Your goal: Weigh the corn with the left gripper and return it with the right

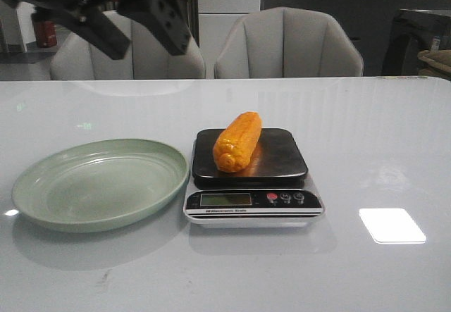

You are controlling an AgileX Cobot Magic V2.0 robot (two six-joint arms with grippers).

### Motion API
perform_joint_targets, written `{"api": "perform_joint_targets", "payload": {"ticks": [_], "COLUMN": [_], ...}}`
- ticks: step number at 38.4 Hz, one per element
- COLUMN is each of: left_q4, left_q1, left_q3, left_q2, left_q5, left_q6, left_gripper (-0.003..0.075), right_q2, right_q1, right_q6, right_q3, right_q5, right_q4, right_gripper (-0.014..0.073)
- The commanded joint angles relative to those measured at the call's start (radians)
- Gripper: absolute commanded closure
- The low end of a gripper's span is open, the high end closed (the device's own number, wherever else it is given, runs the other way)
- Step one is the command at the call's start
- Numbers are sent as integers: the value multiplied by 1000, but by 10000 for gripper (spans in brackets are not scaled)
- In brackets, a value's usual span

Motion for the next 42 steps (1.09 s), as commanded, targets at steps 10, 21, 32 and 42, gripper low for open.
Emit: {"api": "perform_joint_targets", "payload": {"ticks": [10, 21, 32, 42], "left_q4": [49, 54, 63, 72], "left_q1": [-2, -2, -2, -2], "left_q3": [295, 502, 569, 570], "left_q2": [-427, -788, -1051, -1120], "left_q5": [-92, -70, 36, 89], "left_q6": [-2, -2, 37, 37], "left_gripper": [241, 398, 596, 596], "right_q2": [-19, -19, -19, -19], "right_q1": [-5, -5, -5, -5], "right_q6": [-8, -8, -8, -7], "right_q3": [10, 10, 10, 9], "right_q5": [-85, -85, -85, -136], "right_q4": [-12, -12, -12, -11], "right_gripper": [428, 428, 428, 428]}}
